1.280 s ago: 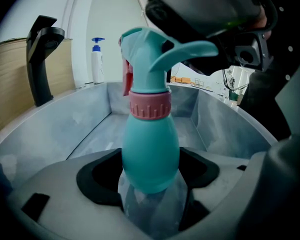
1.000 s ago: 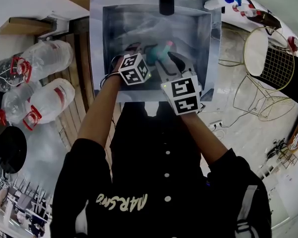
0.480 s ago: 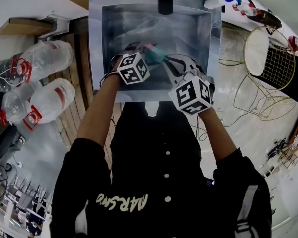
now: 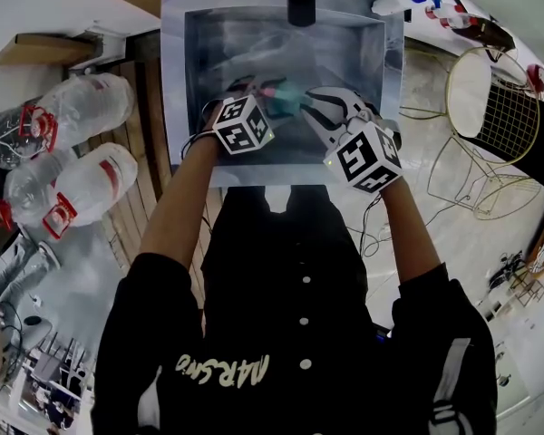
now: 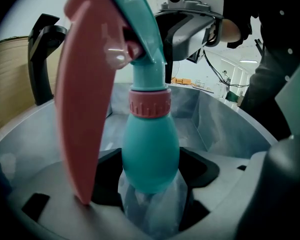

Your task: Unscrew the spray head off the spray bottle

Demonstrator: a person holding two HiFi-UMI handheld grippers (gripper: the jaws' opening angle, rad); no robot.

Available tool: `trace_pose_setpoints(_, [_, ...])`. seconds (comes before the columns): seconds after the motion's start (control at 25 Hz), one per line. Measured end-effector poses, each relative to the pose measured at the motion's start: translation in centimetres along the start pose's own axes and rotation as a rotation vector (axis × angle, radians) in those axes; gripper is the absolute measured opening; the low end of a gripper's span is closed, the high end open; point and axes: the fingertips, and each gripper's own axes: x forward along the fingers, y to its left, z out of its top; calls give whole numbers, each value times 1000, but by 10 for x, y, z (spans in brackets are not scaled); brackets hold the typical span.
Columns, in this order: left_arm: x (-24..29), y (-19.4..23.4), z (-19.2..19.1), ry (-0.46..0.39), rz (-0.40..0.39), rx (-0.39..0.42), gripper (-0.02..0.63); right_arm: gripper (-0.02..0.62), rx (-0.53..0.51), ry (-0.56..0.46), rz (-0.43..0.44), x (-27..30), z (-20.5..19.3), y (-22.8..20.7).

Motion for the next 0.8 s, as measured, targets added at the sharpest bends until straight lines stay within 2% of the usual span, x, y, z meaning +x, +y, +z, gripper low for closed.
trace_pose_setpoints(0.12, [0, -1, 1, -3, -1, 4, 359, 107, 28, -33, 20, -3, 4, 2])
trace_pose_setpoints(0.2, [1, -1, 1, -6, -5, 10, 359, 185, 69, -72, 63, -3, 11, 7])
trace_pose_setpoints(0.28, [1, -1, 1, -7, -10, 22, 359, 190, 65, -72, 98, 6, 13, 9])
trace_pose_setpoints(0.36, [1, -1, 1, -13, -17, 31, 359, 181, -7, -25, 118, 19, 7, 10])
trace_pose_setpoints(0.48, [1, -2, 2, -43, -31, 29, 359, 107, -102, -8, 175, 28, 4, 11])
trace_pose_setpoints(0.72, [2, -3, 5, -98, -50, 46, 357, 106, -231, -18, 265, 23, 1, 15])
trace_pose_setpoints(0.8, [3, -5, 6, -111, -64, 58, 357, 106, -309, -11, 298, 22, -2, 18])
